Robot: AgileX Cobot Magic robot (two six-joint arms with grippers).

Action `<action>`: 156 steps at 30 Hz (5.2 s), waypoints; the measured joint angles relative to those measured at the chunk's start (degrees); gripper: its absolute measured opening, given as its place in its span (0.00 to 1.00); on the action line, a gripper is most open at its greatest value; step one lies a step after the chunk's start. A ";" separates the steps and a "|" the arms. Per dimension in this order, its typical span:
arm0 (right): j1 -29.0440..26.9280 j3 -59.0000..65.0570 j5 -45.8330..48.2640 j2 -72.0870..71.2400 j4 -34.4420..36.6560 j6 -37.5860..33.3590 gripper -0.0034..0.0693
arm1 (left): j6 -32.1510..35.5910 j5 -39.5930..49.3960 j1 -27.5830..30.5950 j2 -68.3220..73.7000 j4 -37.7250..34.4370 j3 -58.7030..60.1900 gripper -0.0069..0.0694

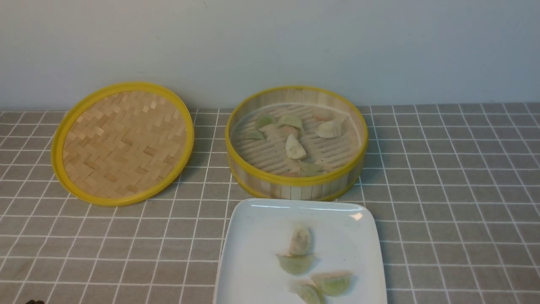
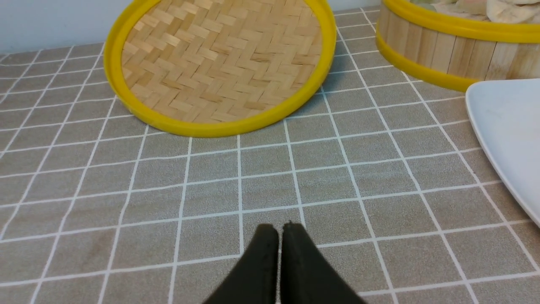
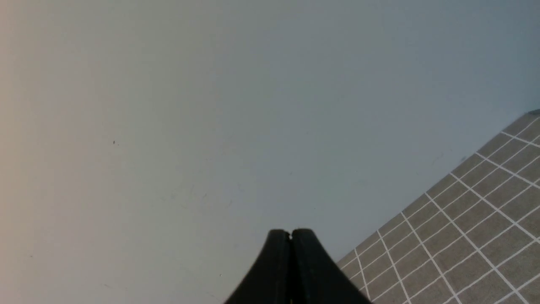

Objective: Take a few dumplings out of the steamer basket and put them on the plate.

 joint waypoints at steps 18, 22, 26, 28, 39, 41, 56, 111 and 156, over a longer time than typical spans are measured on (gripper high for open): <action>0.00 -42.91 27.43 30.42 -8.18 -13.77 0.03 | -20.05 -39.12 0.00 0.00 -26.74 0.31 0.08; 0.00 -58.93 46.09 46.03 -9.56 -17.09 0.03 | -20.05 -42.31 0.00 0.00 -28.83 0.31 0.08; 0.00 -73.79 60.41 62.19 -9.66 -18.08 0.03 | -19.85 -42.06 0.00 0.00 -29.08 0.31 0.08; 0.24 -79.67 64.13 69.44 -9.40 -18.51 0.03 | -20.31 -42.79 0.00 0.00 -29.20 0.35 0.08; 11.88 -103.26 69.95 94.73 -23.19 -16.29 0.03 | -14.93 -20.45 0.00 9.50 -21.65 -20.61 0.08; 14.02 -105.96 69.92 98.19 -24.51 -16.24 0.03 | -13.46 -4.10 0.00 17.18 -20.61 -29.09 0.08; 19.75 -109.80 55.66 118.43 -24.11 -28.60 0.17 | 2.33 43.37 0.00 68.98 -20.93 -60.87 0.08; 19.98 -110.71 72.51 109.89 -20.70 -21.03 0.37 | 10.06 37.78 0.00 74.39 -25.09 -65.48 0.08; 31.08 -66.86 51.03 102.60 -16.37 -14.27 0.80 | 32.46 27.39 -12.74 137.73 -15.39 -122.62 0.62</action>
